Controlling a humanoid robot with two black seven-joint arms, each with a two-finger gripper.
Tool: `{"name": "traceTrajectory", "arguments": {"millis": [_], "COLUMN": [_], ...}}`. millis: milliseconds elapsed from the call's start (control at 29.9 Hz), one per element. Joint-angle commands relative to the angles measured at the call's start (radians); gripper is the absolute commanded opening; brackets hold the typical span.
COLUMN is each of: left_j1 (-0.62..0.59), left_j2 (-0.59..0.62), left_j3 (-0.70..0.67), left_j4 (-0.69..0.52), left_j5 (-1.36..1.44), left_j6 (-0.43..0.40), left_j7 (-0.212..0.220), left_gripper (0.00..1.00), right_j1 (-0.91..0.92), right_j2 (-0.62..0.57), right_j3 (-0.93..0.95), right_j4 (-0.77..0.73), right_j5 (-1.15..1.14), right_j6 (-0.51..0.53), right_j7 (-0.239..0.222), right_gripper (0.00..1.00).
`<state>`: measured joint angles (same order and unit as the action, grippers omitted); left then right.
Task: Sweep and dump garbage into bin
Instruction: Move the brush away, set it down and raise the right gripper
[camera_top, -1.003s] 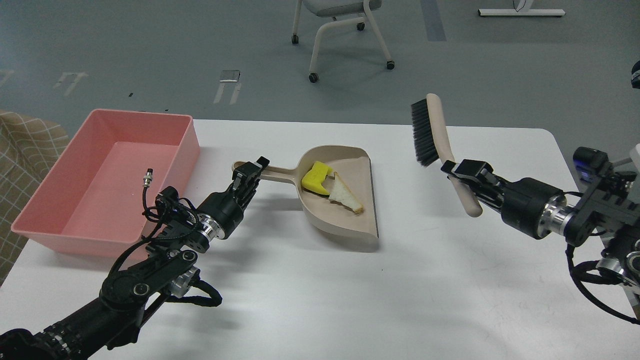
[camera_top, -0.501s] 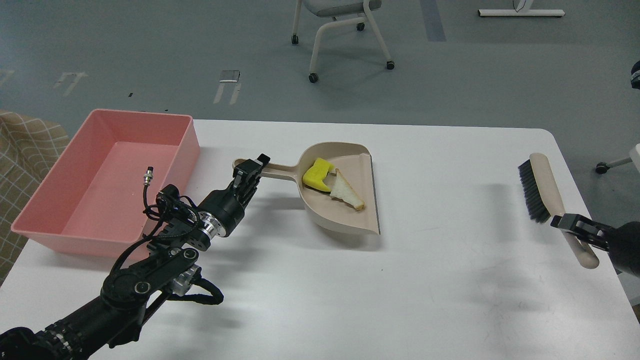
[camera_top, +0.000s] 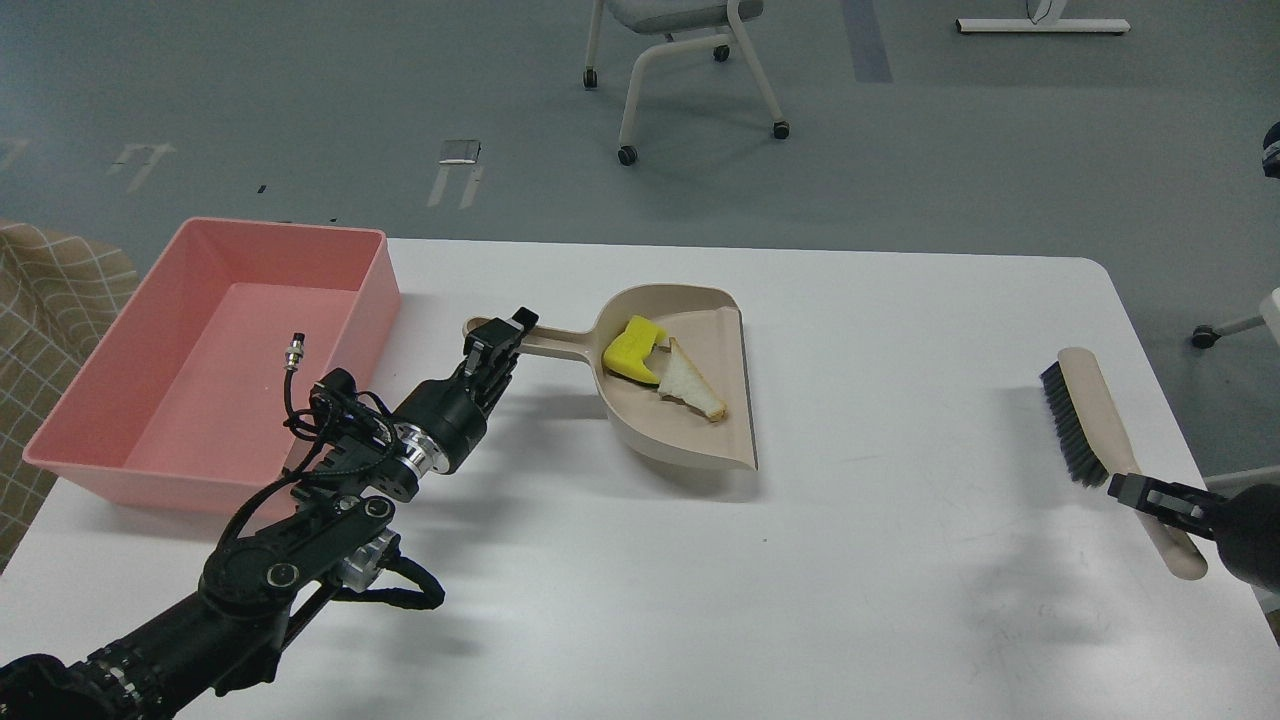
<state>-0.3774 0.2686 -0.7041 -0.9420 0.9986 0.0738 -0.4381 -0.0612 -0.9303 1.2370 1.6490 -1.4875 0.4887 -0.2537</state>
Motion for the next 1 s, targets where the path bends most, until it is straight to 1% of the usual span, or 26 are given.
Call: {"name": "traceTrajectory", "arguments": {"millis": [0,234,368,535,568,669,702,735,769,802,869,903,969], "left_j1": [0.000,0.000,-0.001,0.000,0.000,0.000,-0.001,-0.001,-0.003,-0.003,-0.003,-0.003,-0.001], "left_j2": [-0.002,0.000,0.000,0.001,0.001,0.003,0.003,0.003,0.001,0.001,0.001,0.001,0.000], "left_j3": [0.000,0.000,0.000,0.000,0.000,0.000,0.000,0.000,0.000,0.000,0.000,0.000,0.000], "left_j4": [0.000,0.000,0.002,0.002,0.002,0.002,0.002,0.002,0.002,0.002,0.002,0.002,0.002], "left_j5": [0.000,0.000,0.000,-0.001,-0.001,-0.001,-0.001,-0.001,-0.001,-0.001,-0.001,-0.001,-0.001], "left_j6": [0.000,0.000,0.000,0.000,0.000,0.000,0.000,0.000,0.000,0.000,0.001,0.000,0.000], "left_j7": [0.001,0.001,0.001,-0.001,-0.001,-0.001,0.001,0.001,0.001,0.001,0.001,0.001,-0.001], "left_gripper": [0.00,0.00,0.00,0.00,0.00,0.00,0.00,0.00,0.00,0.00,0.00,0.00,0.00], "right_j1": [0.024,0.073,0.075,0.074,0.074,0.075,0.075,0.075,0.075,0.077,0.077,0.078,0.077], "right_j2": [0.011,0.056,0.061,0.065,0.067,0.073,0.074,0.074,0.077,0.085,0.094,0.096,0.094], "right_j3": [-0.027,-0.057,-0.086,-0.099,-0.100,-0.097,-0.096,-0.096,-0.094,-0.094,-0.090,-0.090,-0.091], "right_j4": [0.000,-0.005,-0.006,-0.008,-0.008,-0.008,-0.008,-0.008,-0.009,-0.009,-0.009,-0.009,-0.009], "right_j5": [-0.005,-0.033,-0.068,-0.080,-0.082,-0.082,-0.082,-0.082,-0.082,-0.082,-0.082,-0.082,-0.082], "right_j6": [0.000,0.000,0.000,0.000,0.000,0.000,0.000,0.000,0.000,0.000,0.000,0.000,0.000], "right_j7": [0.001,0.001,0.001,0.001,0.001,-0.001,-0.001,-0.001,-0.001,-0.001,-0.001,-0.001,-0.001], "right_gripper": [0.00,0.00,0.01,0.10,0.10,0.23,0.32,0.32,0.38,0.46,0.57,0.60,0.61]}}
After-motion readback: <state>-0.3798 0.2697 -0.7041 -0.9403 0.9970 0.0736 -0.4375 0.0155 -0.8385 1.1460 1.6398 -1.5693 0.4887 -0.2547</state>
